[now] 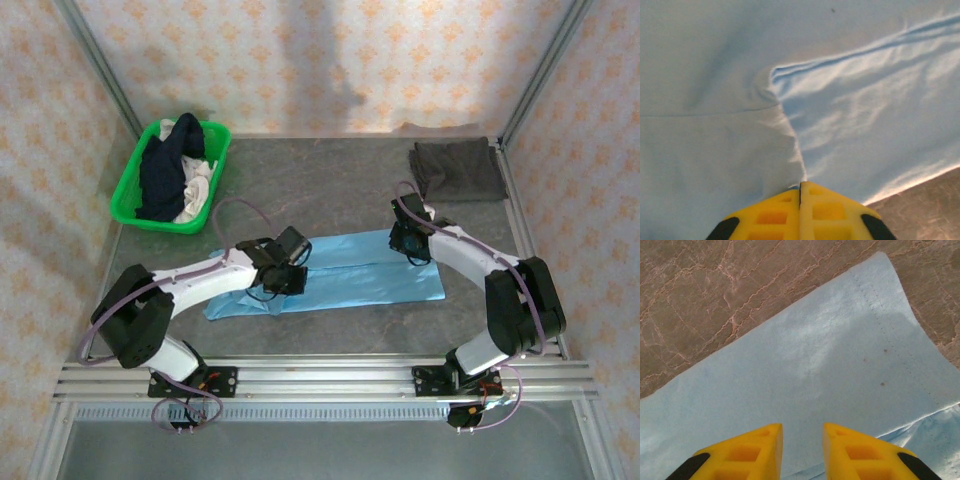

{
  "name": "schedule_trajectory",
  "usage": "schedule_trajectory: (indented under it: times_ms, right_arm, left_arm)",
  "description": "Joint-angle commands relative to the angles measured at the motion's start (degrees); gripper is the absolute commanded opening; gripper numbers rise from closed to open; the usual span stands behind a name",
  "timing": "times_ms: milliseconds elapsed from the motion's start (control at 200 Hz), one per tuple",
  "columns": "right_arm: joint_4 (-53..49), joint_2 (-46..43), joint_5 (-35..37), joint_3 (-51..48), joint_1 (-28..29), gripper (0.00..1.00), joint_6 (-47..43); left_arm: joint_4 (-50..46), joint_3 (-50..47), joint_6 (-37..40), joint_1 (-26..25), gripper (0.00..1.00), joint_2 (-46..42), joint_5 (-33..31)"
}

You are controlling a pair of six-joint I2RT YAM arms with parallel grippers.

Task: Fold and stack the t-shirts

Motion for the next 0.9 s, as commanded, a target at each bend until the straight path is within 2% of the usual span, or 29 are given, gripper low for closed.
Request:
schedule_trajectory:
  times_ms: [0,45,140,295,410,535,631,756,896]
  right_arm:
    - [0.30,-0.88,-0.48,-0.93,-0.21,0.27,0.51]
    - [0.57,-1.23,-0.82,-1.18,-0.23,0.28,0.73]
    - [1.62,-1.72,-2.30,-1.47,0.32,0.28,1.13]
    - [2.44,-0.70,-2.44,-0.57,3.21,0.30,1.32]
    - [3.13,1.34,-2.09,-0.48,4.00,0.30,1.68]
    - [3.18,3.84,-1.08,-0.09,4.03,0.29,1.90]
    - [2.54,5.10,0.07,0.36,3.90,0.29,1.80]
    - [1.33,5.56,1.67,0.33,3.33,0.29,1.99]
    - [1.03,5.90,1.78,-0.24,1.68,0.28,2.62]
  left_arm:
    - [3.07,0.66,-1.45,-1.24,0.33,0.73,4.75]
    - [3.72,0.09,-1.71,-1.24,0.51,0.12,5.08]
    - [2.03,-0.14,-1.20,-0.95,0.62,-2.10,3.01]
    - [-1.59,-2.32,-1.72,2.03,0.64,-8.09,-2.51]
    - [-2.48,-7.90,-2.69,7.24,0.64,-12.59,-5.20]
    - [-1.67,-13.92,-2.13,12.87,0.64,-13.33,-5.70]
    - [-1.05,-16.24,-1.90,14.04,0.59,-12.95,-5.25]
    - [-3.10,-17.97,-3.22,14.35,0.29,-15.35,-6.75]
    - [-4.62,-19.75,-5.29,15.28,0.25,-19.57,-6.86]
